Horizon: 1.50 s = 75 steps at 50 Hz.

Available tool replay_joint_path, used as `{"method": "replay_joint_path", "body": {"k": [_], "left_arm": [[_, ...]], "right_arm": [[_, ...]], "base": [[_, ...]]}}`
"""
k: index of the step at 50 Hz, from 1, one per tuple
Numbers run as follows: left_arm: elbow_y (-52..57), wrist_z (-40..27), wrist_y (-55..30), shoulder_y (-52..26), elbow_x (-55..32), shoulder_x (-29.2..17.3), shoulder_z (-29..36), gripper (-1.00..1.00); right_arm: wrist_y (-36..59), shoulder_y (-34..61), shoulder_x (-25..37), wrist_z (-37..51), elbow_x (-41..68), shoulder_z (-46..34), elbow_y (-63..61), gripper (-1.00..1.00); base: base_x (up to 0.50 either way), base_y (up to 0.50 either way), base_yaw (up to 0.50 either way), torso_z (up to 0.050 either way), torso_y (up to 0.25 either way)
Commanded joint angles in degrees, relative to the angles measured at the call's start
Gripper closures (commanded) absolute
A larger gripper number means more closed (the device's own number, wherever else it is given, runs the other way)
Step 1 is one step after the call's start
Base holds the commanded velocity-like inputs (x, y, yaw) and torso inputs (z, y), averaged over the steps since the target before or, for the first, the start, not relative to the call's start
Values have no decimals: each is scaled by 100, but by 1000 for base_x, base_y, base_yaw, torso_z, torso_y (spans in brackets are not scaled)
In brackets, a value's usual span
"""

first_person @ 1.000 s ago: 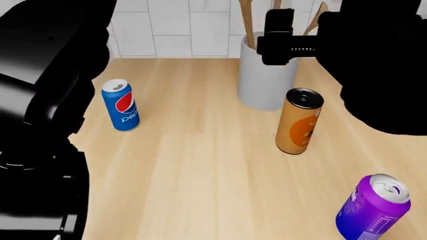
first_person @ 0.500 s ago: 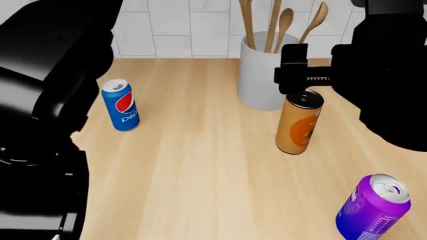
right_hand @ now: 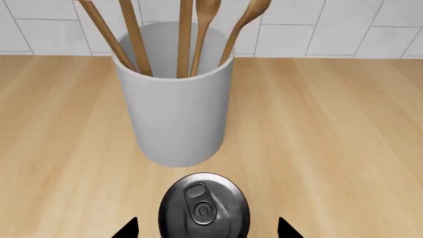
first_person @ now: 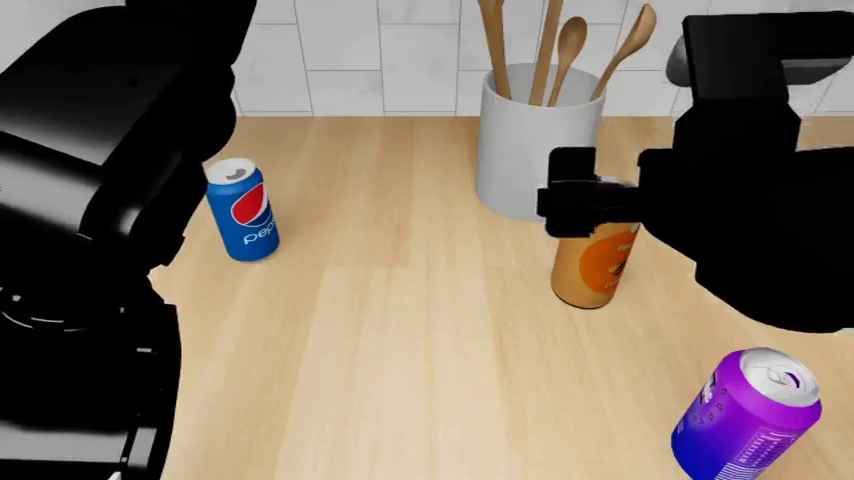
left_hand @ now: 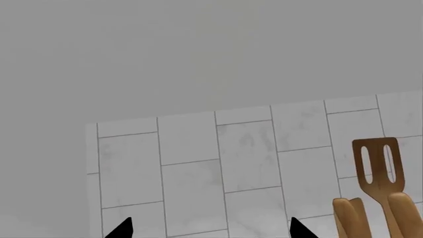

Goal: Move the drinks to the dining counter.

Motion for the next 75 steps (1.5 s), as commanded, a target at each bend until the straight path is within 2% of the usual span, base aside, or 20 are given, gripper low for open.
{"method": "replay_joint_path", "body": {"k": [1, 44, 45, 62, 71, 75], "left_arm": [[-40, -8, 60, -7, -20, -2, 29, -100], [-42, -71, 159, -5, -131, -42, 93, -100], [-48, -75, 165, -3, -135, -42, 87, -100], [-35, -109, 182, 31, -175, -72, 116, -100], [1, -103, 74, -12, -279, -109, 63, -100], [57, -59, -431, -90, -583, -172, -104, -100]], "right_arm": [[8, -243, -57, -261, -142, -201, 137, -100], [141, -446, -92, -757, -413, -454, 539, -100], [151, -442, -88, -749, -413, -462, 537, 100], [150, -320, -7, -678, -442, -430, 406, 100], [254, 675, -133, -421, -142, -33, 74, 100], [286, 855, -161, -438, -143, 33, 56, 100]], "base": [[0, 0, 0, 0, 0], [0, 0, 0, 0, 0], [0, 0, 0, 0, 0], [0, 0, 0, 0, 0], [0, 0, 0, 0, 0], [0, 0, 0, 0, 0]]}}
